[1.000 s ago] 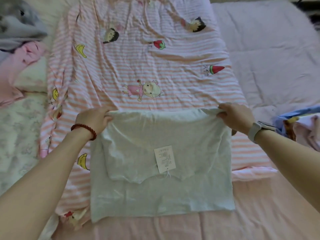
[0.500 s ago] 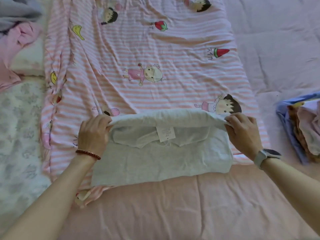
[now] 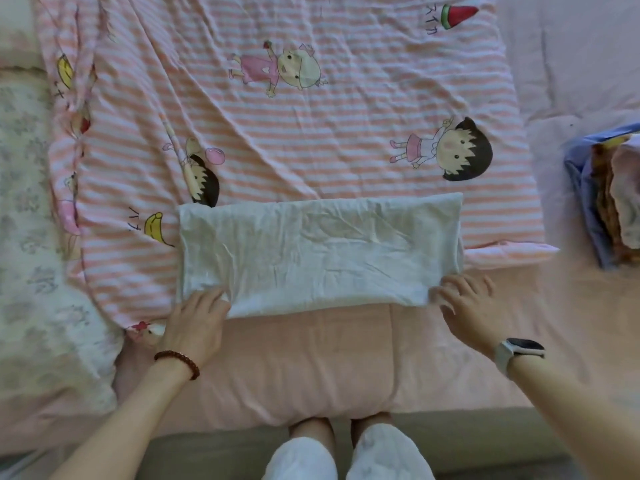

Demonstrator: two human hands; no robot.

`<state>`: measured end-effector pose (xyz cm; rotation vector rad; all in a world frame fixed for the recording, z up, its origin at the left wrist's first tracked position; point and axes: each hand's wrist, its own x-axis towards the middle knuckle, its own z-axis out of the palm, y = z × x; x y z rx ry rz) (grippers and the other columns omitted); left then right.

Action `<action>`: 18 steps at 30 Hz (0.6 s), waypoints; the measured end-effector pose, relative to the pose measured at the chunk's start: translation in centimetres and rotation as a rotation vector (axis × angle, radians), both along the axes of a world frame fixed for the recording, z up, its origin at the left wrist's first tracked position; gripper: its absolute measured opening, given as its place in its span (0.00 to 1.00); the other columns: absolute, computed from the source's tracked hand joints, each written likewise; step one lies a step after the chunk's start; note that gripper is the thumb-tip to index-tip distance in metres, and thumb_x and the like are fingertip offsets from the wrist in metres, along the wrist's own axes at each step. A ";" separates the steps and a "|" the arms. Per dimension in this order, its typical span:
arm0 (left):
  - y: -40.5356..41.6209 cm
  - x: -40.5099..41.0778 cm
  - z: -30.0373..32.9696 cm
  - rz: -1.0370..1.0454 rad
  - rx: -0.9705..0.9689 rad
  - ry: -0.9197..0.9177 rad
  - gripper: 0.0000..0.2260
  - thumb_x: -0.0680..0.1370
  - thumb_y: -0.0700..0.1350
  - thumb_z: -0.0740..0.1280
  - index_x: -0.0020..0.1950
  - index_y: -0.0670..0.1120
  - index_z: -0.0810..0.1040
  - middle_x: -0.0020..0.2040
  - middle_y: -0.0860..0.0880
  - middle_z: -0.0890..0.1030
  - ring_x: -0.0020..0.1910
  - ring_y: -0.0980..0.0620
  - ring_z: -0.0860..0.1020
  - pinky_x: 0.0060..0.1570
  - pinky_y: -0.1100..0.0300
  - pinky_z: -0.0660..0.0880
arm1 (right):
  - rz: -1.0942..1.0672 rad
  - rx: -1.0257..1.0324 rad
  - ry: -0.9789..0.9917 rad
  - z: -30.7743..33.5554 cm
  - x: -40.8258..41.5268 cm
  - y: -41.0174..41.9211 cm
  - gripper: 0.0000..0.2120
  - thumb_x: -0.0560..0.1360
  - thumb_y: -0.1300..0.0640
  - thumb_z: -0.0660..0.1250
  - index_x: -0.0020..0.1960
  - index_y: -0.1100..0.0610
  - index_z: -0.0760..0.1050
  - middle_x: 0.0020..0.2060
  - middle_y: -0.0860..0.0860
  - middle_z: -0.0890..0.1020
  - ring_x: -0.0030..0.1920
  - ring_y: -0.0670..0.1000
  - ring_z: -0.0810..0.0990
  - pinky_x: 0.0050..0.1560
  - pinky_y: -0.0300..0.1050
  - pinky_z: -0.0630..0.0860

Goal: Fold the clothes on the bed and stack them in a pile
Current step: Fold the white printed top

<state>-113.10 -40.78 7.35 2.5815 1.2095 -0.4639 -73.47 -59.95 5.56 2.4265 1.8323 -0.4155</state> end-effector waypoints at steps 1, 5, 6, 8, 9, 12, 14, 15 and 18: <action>0.1 0.1 0.2 0.041 -0.055 0.036 0.07 0.66 0.35 0.70 0.42 0.41 0.80 0.53 0.42 0.81 0.49 0.40 0.79 0.42 0.47 0.73 | -0.042 -0.064 0.015 0.0 -0.2 0.0 0.15 0.58 0.65 0.76 0.44 0.57 0.82 0.46 0.58 0.82 0.48 0.62 0.81 0.50 0.62 0.70; 1.6 2.1 0.5 0.092 0.029 -0.119 0.19 0.70 0.47 0.54 0.47 0.40 0.82 0.49 0.40 0.81 0.47 0.39 0.79 0.43 0.45 0.74 | -0.140 0.053 0.016 0.5 -1.4 2.5 0.17 0.68 0.56 0.58 0.52 0.58 0.80 0.49 0.59 0.81 0.47 0.61 0.80 0.49 0.56 0.73; 2.2 3.2 0.4 0.067 0.089 -0.160 0.20 0.71 0.47 0.55 0.51 0.40 0.81 0.51 0.40 0.80 0.48 0.39 0.79 0.44 0.45 0.73 | -0.103 0.099 0.002 0.7 -1.9 3.7 0.19 0.69 0.55 0.56 0.55 0.58 0.79 0.52 0.59 0.80 0.49 0.61 0.79 0.50 0.56 0.73; 3.4 5.5 -0.2 -0.019 0.169 -0.179 0.18 0.73 0.47 0.60 0.59 0.41 0.78 0.59 0.38 0.76 0.56 0.38 0.76 0.50 0.42 0.72 | -0.013 0.135 -0.001 0.3 -2.9 6.0 0.19 0.73 0.55 0.58 0.61 0.58 0.75 0.58 0.59 0.77 0.58 0.61 0.76 0.58 0.60 0.70; 4.2 6.6 -0.7 -0.032 0.162 -0.158 0.18 0.74 0.46 0.63 0.63 0.42 0.75 0.63 0.38 0.74 0.61 0.38 0.73 0.55 0.40 0.69 | 0.014 0.139 0.002 -0.2 -3.2 7.1 0.19 0.74 0.56 0.60 0.64 0.58 0.74 0.61 0.59 0.75 0.62 0.61 0.74 0.61 0.62 0.67; 8.5 8.2 -2.4 0.074 0.081 -0.018 0.26 0.78 0.54 0.60 0.74 0.49 0.61 0.74 0.44 0.60 0.73 0.44 0.56 0.68 0.40 0.50 | -0.036 0.076 0.011 -1.6 -1.6 10.4 0.22 0.76 0.57 0.62 0.70 0.56 0.66 0.70 0.58 0.66 0.71 0.60 0.63 0.68 0.66 0.56; 11.9 8.5 -3.2 0.091 0.021 0.133 0.30 0.76 0.63 0.56 0.75 0.54 0.55 0.75 0.50 0.57 0.74 0.47 0.52 0.69 0.39 0.43 | -0.104 -0.006 -0.017 -2.3 1.0 12.1 0.26 0.77 0.53 0.60 0.74 0.54 0.59 0.74 0.56 0.59 0.74 0.58 0.54 0.69 0.64 0.50; 13.3 8.4 -3.3 0.079 -0.026 0.178 0.31 0.74 0.66 0.56 0.74 0.56 0.55 0.74 0.50 0.59 0.73 0.48 0.55 0.69 0.39 0.43 | -0.140 -0.056 -0.009 -2.5 2.4 12.8 0.28 0.78 0.50 0.59 0.75 0.53 0.56 0.75 0.54 0.56 0.75 0.57 0.51 0.70 0.63 0.48; 16.2 7.9 -2.8 0.066 -0.157 0.148 0.27 0.72 0.65 0.62 0.67 0.55 0.68 0.62 0.48 0.74 0.62 0.46 0.70 0.61 0.48 0.61 | -0.228 -0.141 0.107 -2.3 5.2 13.5 0.30 0.75 0.44 0.63 0.73 0.52 0.59 0.72 0.52 0.63 0.73 0.54 0.56 0.70 0.57 0.53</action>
